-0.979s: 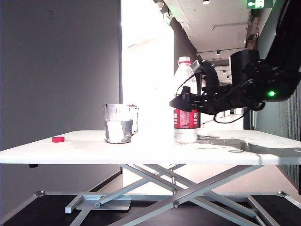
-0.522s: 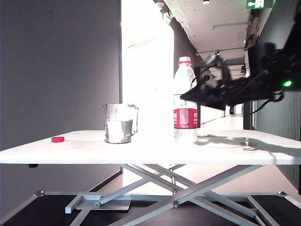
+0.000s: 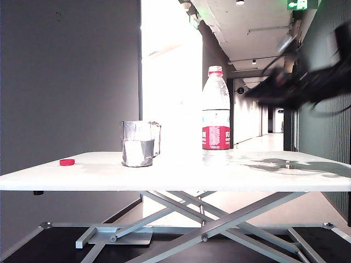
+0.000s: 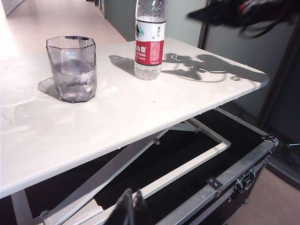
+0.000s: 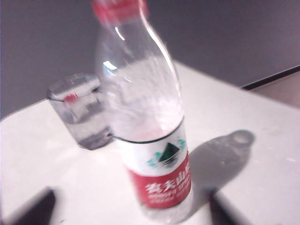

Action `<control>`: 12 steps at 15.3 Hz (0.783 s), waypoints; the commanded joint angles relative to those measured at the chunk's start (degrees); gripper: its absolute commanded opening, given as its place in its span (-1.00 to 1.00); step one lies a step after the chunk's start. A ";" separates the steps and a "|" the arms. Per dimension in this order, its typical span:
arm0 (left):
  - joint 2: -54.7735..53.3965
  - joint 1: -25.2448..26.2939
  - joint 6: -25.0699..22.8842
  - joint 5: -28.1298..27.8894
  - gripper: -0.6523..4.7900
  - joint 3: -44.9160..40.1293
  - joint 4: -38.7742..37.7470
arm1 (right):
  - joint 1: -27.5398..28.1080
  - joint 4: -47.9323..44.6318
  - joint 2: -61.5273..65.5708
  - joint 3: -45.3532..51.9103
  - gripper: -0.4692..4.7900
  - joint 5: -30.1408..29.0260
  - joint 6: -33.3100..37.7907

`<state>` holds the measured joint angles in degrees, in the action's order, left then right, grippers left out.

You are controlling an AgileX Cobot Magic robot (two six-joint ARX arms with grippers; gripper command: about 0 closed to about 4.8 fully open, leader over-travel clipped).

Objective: Pick up the mineral water bottle on the table and pour water into the mug until it's half full.

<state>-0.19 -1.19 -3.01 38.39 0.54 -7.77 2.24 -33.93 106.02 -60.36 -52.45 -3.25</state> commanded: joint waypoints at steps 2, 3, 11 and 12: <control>-0.02 -0.02 -0.24 -5.88 -0.78 0.04 0.33 | -0.26 1.44 -12.79 10.69 -0.84 4.98 1.86; -0.02 -0.04 -0.22 -11.69 -0.78 0.04 1.70 | -0.50 2.01 -20.85 17.97 -0.84 11.50 1.99; -0.02 -0.02 -0.13 -24.50 -0.78 0.04 6.21 | -1.75 2.45 -59.10 45.97 -0.84 34.71 6.21; -0.02 0.00 -0.20 -24.87 -0.78 0.04 7.15 | -2.08 2.49 -62.40 48.19 -0.84 37.59 6.93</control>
<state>-0.19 -1.17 -3.03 14.04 0.47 -2.55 0.47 -31.11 45.43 -13.45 -18.11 2.22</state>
